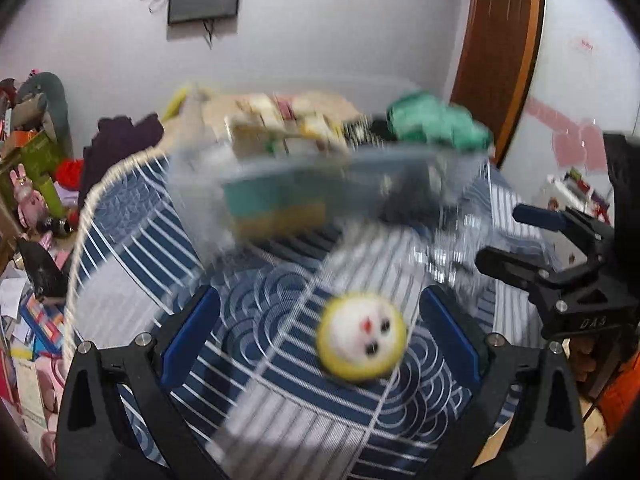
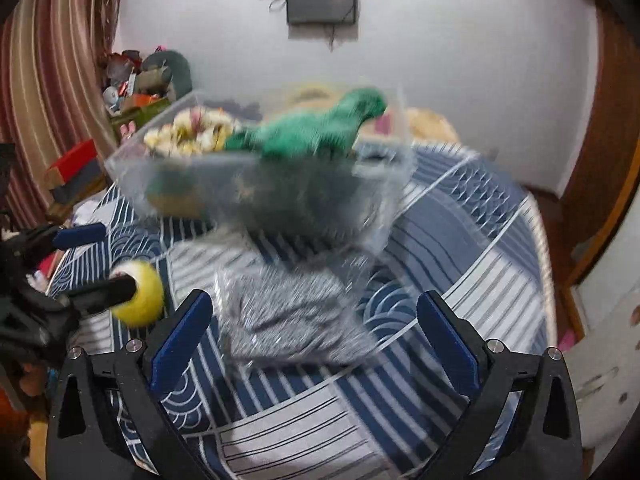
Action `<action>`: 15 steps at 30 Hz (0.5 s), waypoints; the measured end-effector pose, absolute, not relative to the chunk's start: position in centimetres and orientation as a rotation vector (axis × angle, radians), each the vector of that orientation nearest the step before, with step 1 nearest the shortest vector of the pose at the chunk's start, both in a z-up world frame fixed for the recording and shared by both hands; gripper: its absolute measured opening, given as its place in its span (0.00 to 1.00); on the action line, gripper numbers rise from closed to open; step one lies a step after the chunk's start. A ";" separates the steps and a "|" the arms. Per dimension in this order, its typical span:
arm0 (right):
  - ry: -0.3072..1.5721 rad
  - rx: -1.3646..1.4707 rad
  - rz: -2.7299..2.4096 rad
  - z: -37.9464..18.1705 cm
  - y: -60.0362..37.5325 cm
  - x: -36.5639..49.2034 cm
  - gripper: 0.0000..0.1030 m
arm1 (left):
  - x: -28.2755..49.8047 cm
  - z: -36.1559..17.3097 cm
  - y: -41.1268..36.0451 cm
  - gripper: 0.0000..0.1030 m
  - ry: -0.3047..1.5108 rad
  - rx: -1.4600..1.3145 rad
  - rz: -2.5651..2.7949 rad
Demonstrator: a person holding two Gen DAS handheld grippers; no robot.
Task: Organize soft objects
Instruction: 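Grasp the yellow doll with the left gripper while the right grasps the bagged glove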
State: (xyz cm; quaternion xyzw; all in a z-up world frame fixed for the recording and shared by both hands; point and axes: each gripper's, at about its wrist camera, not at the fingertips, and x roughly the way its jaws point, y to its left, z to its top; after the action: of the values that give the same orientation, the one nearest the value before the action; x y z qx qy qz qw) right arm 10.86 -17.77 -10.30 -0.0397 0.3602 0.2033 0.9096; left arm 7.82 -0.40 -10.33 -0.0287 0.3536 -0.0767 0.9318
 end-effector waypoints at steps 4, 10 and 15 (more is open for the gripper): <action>0.781 -0.104 0.435 -11.7 -17.2 11.5 0.97 | 7.9 -12.0 -1.3 0.98 0.768 -0.043 -0.158; 0.775 -0.115 0.443 -12.2 -16.7 11.3 0.66 | 7.6 -13.1 -1.6 0.77 0.768 -0.058 -0.150; 0.746 -0.115 0.474 -11.3 -16.7 10.1 0.37 | 7.1 -13.0 -2.1 0.44 0.766 -0.049 -0.192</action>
State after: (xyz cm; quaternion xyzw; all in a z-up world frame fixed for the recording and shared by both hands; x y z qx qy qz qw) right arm 10.13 -16.66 -11.33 -0.0554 0.3608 0.2294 0.9023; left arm 7.09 -2.08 -13.02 -0.0237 0.3730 -0.0934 0.9228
